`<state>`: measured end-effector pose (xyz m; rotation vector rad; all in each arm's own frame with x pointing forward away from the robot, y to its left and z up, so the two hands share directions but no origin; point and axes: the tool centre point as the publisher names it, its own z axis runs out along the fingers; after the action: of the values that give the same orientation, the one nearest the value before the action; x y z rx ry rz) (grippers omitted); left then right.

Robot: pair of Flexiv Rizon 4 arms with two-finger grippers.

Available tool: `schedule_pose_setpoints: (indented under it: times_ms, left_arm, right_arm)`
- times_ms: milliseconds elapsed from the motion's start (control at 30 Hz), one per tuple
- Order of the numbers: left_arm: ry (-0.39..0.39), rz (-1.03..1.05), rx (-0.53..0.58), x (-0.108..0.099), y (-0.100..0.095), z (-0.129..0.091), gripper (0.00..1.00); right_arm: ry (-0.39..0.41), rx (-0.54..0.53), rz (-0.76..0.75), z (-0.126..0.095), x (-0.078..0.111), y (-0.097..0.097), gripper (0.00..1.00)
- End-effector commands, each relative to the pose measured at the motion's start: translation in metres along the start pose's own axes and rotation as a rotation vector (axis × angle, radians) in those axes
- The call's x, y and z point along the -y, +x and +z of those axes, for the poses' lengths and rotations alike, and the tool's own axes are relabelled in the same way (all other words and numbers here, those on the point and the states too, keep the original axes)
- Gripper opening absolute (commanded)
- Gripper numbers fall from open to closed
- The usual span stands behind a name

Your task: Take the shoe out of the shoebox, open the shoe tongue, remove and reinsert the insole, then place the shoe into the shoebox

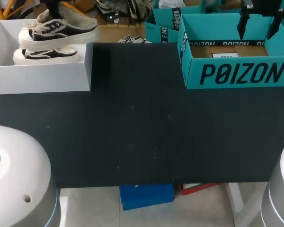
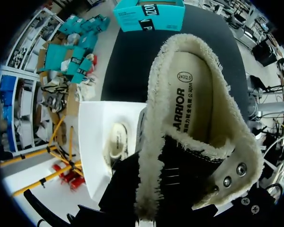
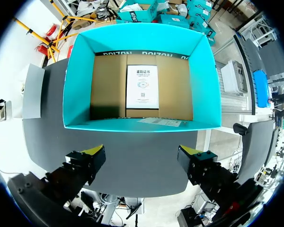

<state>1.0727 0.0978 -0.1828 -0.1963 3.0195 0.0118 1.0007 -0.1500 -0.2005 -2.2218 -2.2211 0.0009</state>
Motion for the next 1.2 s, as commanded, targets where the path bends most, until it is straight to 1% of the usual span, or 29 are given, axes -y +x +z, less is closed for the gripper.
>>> schedule_pose_setpoints:
  times_ms: [33, 200, 233, 300, 400, 467, 533, 600, 633, 667, 733, 800, 867, 1033, 1200]
  left_arm:
    - [-0.031, -0.009, 0.072, 0.030, 0.047, -0.036, 0.00]
    - [0.009, -0.036, 0.042, 0.072, 0.080, -0.042, 0.00]
    - [0.001, -0.042, 0.043, 0.080, 0.086, -0.041, 0.00]
    - [0.017, -0.042, 0.027, 0.094, 0.097, -0.039, 0.00]
    - [0.004, -0.042, 0.028, 0.113, 0.110, -0.029, 0.00]
    - [-0.029, -0.036, 0.035, 0.125, 0.120, -0.021, 0.00]
    - [-0.041, -0.029, 0.017, 0.136, 0.128, -0.011, 0.00]
    - [-0.043, -0.012, 0.003, 0.143, 0.135, -0.003, 0.00]
    - [-0.068, -0.001, 0.026, 0.149, 0.140, 0.003, 0.00]
    - [-0.042, 0.015, -0.013, 0.153, 0.145, 0.008, 0.00]
    - [-0.062, 0.032, -0.010, 0.161, 0.152, 0.019, 0.00]
    - [-0.052, 0.049, -0.033, 0.167, 0.158, 0.030, 0.00]
    - [-0.058, 0.063, -0.050, 0.174, 0.163, 0.043, 0.00]
    - [-0.055, 0.097, -0.074, 0.186, 0.175, 0.068, 0.00]
    - [-0.062, 0.123, -0.100, 0.193, 0.184, 0.091, 0.00]
  right_arm:
    - [0.000, 0.001, 0.000, 0.000, 0.000, 0.000, 1.00]
    - [0.000, 0.001, 0.000, 0.000, 0.000, 0.000, 1.00]
    - [0.000, 0.001, 0.000, 0.000, 0.000, 0.000, 1.00]
    - [0.000, 0.001, 0.000, 0.000, 0.000, 0.000, 1.00]
    - [0.000, 0.001, 0.000, 0.000, 0.000, 0.000, 1.00]
    - [0.000, 0.001, 0.000, 0.000, 0.000, 0.000, 1.00]
    - [0.000, 0.001, 0.000, 0.000, 0.000, 0.000, 1.00]
    - [0.000, 0.001, 0.000, 0.000, 0.000, 0.000, 1.00]
    - [0.000, 0.001, 0.000, 0.000, 0.000, 0.000, 1.00]
    - [0.000, 0.001, 0.000, 0.000, 0.000, 0.000, 1.00]
    - [0.000, 0.001, 0.000, 0.000, 0.000, 0.000, 1.00]
    - [0.000, 0.001, 0.000, 0.000, 0.000, 0.000, 1.00]
    - [0.000, 0.001, 0.000, 0.000, 0.000, 0.000, 1.00]
    - [0.000, 0.001, 0.000, 0.000, 0.000, 0.000, 1.00]
    - [0.000, 0.001, 0.000, 0.000, 0.000, 0.000, 1.00]
